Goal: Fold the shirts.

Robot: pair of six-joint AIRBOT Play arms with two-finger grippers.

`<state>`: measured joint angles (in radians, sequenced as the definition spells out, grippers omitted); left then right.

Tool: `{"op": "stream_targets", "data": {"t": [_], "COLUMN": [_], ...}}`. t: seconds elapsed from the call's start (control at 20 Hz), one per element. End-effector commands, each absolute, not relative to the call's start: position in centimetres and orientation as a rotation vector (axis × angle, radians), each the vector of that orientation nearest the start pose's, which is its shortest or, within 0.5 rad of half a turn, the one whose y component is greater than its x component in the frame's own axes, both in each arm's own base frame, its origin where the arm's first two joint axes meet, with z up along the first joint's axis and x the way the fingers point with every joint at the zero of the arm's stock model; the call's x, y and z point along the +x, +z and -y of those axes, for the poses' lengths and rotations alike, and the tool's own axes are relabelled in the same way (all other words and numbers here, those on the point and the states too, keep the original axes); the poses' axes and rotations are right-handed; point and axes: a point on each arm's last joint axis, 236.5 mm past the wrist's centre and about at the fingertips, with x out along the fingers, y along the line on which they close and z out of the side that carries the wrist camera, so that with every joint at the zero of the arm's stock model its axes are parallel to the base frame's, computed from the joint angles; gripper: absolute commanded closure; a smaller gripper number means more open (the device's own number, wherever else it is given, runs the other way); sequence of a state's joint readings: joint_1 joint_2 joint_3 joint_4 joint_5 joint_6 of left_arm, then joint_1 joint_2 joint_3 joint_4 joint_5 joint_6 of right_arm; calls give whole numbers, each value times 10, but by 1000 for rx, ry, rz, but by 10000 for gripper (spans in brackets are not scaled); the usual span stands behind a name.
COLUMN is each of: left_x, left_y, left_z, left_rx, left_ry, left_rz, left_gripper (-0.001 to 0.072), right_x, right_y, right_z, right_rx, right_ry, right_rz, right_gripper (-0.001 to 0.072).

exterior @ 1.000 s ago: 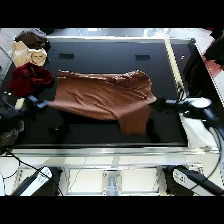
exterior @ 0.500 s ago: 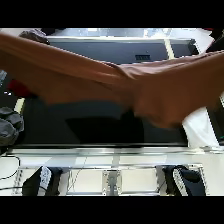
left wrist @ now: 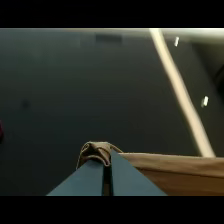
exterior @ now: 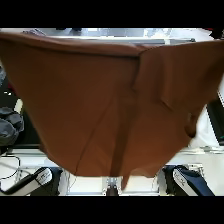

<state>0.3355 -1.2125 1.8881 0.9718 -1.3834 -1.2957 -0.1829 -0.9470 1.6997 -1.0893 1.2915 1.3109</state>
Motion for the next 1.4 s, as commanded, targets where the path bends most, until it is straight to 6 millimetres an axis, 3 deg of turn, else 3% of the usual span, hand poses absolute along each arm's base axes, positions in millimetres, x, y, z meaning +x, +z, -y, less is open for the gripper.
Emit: {"op": "stream_targets", "data": {"t": [0.0, 0.2, 0.3, 0.35, 0.45, 0.5, 0.7, 0.8, 0.9, 1.1, 1.2, 1.35], "left_x": [474, 532, 548, 555, 564, 567, 562, 547, 535, 504, 484, 458], "left_y": [189, 60, 16, -1, -11, -8, 23, 35, 41, 24, 12, -7], "left_z": [-3, -22, -25, -25, -26, -26, -15, -3, -5, 0, 3, 4], "left_rx": [-47, -92, -105, -108, -109, -99, -9, 60, 144, 106, 106, 101], "left_ry": [-207, -113, -105, -103, -97, -99, -161, -192, -168, -135, -143, -145], "left_rz": [-938, -1112, -1143, -1149, -1133, -1115, -1075, -1108, -1131, -1208, -1249, -1296], "left_gripper": [699, 699, 699, 699, 698, 698, 699, 700, 700, 700, 700, 700], "right_x": [436, 520, 555, 570, 586, 591, 583, 570, 553, 507, 483, 439], "right_y": [232, 79, 29, 16, 7, 12, 37, 41, 49, 54, 46, 14], "right_z": [-60, -77, -76, -75, -69, -64, -62, -57, -43, -28, -26, -26], "right_rx": [162, 213, 264, 301, 301, 284, 190, 116, 2, -109, -113, -90], "right_ry": [425, 405, 343, 306, 281, 272, 301, 290, 240, 204, 200, 195], "right_rz": [-770, -977, -971, -954, -926, -906, -941, -993, -1040, -1170, -1215, -1282], "right_gripper": [701, 701, 701, 701, 701, 701, 701, 702, 702, 703, 703, 702]}}
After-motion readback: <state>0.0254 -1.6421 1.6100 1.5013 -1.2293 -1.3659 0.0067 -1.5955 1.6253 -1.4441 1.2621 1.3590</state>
